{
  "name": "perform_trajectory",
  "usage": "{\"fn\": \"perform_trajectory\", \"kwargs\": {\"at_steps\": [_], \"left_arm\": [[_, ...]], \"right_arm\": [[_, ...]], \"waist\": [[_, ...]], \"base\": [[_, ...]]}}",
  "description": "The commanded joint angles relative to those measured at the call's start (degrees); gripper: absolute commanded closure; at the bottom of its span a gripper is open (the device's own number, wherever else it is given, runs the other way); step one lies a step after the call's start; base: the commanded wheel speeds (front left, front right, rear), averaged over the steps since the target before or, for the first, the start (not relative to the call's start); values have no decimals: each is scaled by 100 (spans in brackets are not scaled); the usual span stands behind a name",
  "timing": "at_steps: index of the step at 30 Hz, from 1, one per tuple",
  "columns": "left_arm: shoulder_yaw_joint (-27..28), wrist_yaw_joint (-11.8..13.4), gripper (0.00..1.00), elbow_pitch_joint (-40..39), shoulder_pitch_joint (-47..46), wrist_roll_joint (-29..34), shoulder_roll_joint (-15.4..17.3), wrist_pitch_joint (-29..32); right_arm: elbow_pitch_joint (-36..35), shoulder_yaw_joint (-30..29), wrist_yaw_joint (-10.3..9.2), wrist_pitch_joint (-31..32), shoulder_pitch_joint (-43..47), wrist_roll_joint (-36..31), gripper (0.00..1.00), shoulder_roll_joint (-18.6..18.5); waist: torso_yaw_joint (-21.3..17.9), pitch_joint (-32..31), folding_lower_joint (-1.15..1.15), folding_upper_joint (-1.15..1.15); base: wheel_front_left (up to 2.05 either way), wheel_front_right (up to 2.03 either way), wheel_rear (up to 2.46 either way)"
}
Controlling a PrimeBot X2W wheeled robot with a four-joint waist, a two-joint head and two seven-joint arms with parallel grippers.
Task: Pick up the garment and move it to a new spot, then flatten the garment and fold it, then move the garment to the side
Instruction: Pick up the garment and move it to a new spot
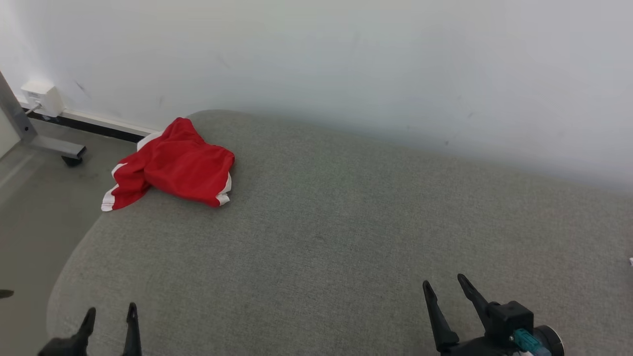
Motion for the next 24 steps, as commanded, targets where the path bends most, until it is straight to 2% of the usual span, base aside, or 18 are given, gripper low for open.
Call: {"fn": "perform_trajectory", "kwargs": {"at_steps": [1,14,20,24], "left_arm": [[3,-40,0,187,-361,-83,103,124],[461,65,0,1622,-2498,-748,414,931],[842,22,0,1996,-3587,-1267,762,1460],[1046,75,0,2146,-4198,-1585,1043,2069]], "right_arm": [[-119,54,-16,68,-135,-85,0,-1],[-788,658,-16,445,-825,-404,0,-105],[-1290,752,-16,633,-1215,-459,0,-266],[-1627,666,-16,732,-1358,-510,0,-330]], "waist": [[-215,306,0,0],[-1091,1707,0,0],[-1448,2600,0,0],[-1579,3137,0,0]], "base": [[0,0,0],[0,0,0],[0,0,0],[0,0,0]]}}
